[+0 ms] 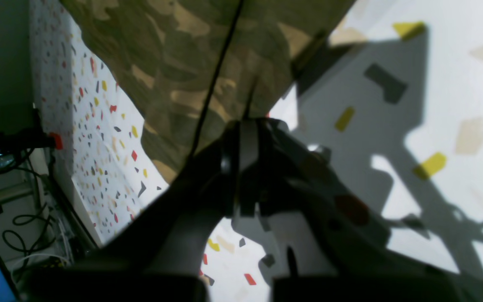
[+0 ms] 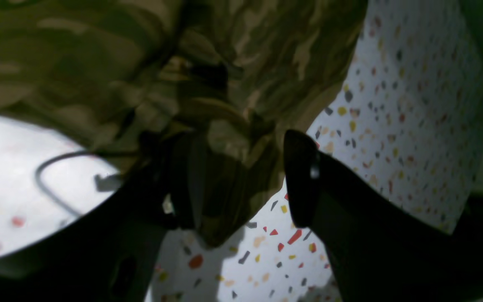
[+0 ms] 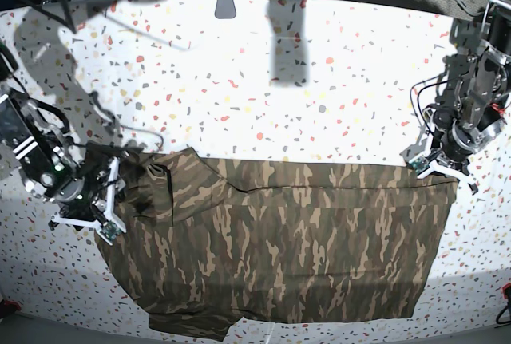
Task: Fold the T-shirt properly
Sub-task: 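Adjust the right gripper's grip on the shirt's shoulder edge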
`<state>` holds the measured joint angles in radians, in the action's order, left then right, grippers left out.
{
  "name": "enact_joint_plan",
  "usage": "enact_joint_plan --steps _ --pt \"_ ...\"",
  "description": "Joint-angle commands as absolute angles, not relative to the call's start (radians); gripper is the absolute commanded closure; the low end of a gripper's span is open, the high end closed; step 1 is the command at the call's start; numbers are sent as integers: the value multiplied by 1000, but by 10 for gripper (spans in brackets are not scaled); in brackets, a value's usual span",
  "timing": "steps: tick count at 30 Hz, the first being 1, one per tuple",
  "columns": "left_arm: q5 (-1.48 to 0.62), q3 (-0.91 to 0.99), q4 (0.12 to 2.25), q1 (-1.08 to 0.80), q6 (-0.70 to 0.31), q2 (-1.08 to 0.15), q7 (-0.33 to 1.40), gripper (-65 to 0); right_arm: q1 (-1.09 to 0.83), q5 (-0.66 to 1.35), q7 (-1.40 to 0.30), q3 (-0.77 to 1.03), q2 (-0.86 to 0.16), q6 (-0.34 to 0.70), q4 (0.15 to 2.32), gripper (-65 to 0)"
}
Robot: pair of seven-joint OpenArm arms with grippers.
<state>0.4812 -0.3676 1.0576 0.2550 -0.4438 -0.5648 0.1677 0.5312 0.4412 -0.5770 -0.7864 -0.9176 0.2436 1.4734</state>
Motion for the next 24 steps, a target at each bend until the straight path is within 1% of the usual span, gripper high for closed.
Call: enact_joint_plan --steps 1,5,9,16,20,24 --pt "474 -363 1060 269 -445 -577 210 0 545 443 -568 -773 -957 247 1519 -299" --pt "404 -363 1060 269 -445 -556 284 0 478 423 -574 -773 -1035 256 1650 -299" --pt "381 -363 1060 268 -445 -530 287 0 408 413 -578 -773 -1069 256 1666 -299" --pt "381 -363 1060 269 -445 -527 284 0 297 311 -545 -773 -1069 255 1593 -299" --pt "381 -363 1060 269 -445 -527 284 0 299 289 -482 -773 -1054 251 1510 -299" --pt "381 -363 1060 269 -445 -527 283 0 299 290 -440 -773 -1015 251 1431 -299"
